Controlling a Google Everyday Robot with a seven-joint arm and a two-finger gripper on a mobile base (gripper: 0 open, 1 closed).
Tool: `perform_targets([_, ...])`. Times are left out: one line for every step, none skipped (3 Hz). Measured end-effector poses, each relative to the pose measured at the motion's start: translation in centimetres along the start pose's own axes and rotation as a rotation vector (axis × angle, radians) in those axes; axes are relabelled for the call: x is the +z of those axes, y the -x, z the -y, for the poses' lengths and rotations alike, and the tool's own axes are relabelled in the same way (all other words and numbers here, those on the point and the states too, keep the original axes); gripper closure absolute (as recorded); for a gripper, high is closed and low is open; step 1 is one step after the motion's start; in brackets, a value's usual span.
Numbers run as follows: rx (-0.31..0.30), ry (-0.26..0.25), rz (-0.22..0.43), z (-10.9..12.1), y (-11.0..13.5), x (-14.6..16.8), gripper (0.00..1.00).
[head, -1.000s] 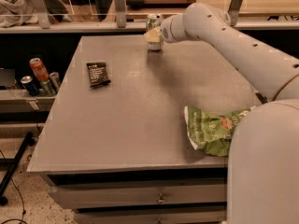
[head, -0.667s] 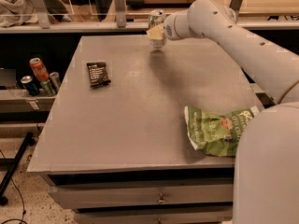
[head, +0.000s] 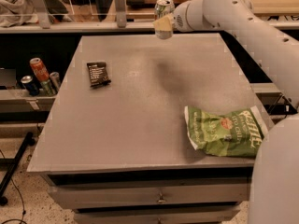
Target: Pick 7up can
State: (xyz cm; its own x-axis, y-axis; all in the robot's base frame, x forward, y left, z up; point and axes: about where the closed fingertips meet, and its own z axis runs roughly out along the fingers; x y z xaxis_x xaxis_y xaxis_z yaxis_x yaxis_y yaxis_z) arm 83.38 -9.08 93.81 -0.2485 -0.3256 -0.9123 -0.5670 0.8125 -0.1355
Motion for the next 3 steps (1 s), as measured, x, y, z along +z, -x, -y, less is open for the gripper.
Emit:
perform_targets([-0.018,0.006,0.01,0.6,1.1,-1.5,1.0])
perform_targets([-0.029,0.023,0.009,0.8,1.9,-2.8,1.0])
perform_targets([-0.036,0.037,0.005,0.9,2.2,-3.5,1.0])
